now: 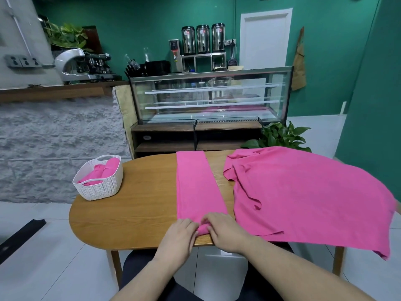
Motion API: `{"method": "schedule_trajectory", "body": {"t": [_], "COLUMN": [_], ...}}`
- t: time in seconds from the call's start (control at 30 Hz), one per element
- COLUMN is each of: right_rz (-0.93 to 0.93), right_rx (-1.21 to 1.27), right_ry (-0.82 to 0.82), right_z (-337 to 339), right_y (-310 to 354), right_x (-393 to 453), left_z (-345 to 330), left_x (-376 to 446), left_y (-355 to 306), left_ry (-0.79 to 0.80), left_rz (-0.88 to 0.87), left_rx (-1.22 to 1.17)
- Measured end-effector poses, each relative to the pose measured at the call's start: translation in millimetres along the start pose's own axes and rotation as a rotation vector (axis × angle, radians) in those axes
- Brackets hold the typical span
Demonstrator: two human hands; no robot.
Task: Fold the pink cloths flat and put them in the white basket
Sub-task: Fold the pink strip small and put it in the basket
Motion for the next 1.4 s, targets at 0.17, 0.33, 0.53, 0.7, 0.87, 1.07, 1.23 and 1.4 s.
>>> {"method": "schedule_trajectory", "body": {"t": [0.17, 0.33, 0.53, 0.7, 0.87, 1.07, 1.23, 1.4], "right_rz": [0.014, 0.047, 0.011, -0.055, -0.057, -0.093, -0.013, 0.048], "right_rx": [-0.046, -0.290, -0.259, -0.007, -0.050, -0.063, -0.207, -0.192], "right_ry": [0.003, -0.201, -0.033, -0.060, -0.022, -0.004, -0.157, -0.161], "right_z": [1.0, -3.6, -1.1, -6.1, 2.3, 2.0, -12.5, -6.4], "right_y": [1.2, 5.2, -2.4, -9.5, -3.6, -0.7, -6.3, -14.2], "right_x": [-0.4, -2.1, 7.3, 7.1, 11.4, 9.5, -4.9, 0.3], "left_z": [4.3, 6.9, 9.7, 11.2, 0.4, 13.5, 12.7, 13.5], "left_x": [5.2, 19.6, 37.0, 23.6, 7.5, 21.5, 35.0, 36.6], "left_y": [-0.7, 10.4, 13.7, 8.7, 19.1, 17.6, 25.8, 23.4], "left_ry": [0.036, 0.148, 0.208, 0.022, 0.051, 0.248, 0.390, 0.354], "left_rz": [0.075, 0.232, 0.420, 0.296, 0.067, 0.153, 0.311, 0.380], "left_rx": [-0.173, -0.338, -0.350, -0.194, -0.063, -0.137, -0.248, -0.072]}}
Point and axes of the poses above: each hand's wrist, its own x-axis towards the middle knuckle, its own z-axis out of the back of the hand, y = z × x, the point moved 3 cm from there along x, towards the middle knuckle, and after that the axes turned 8 degrees about -x, right-handed, at the moved point
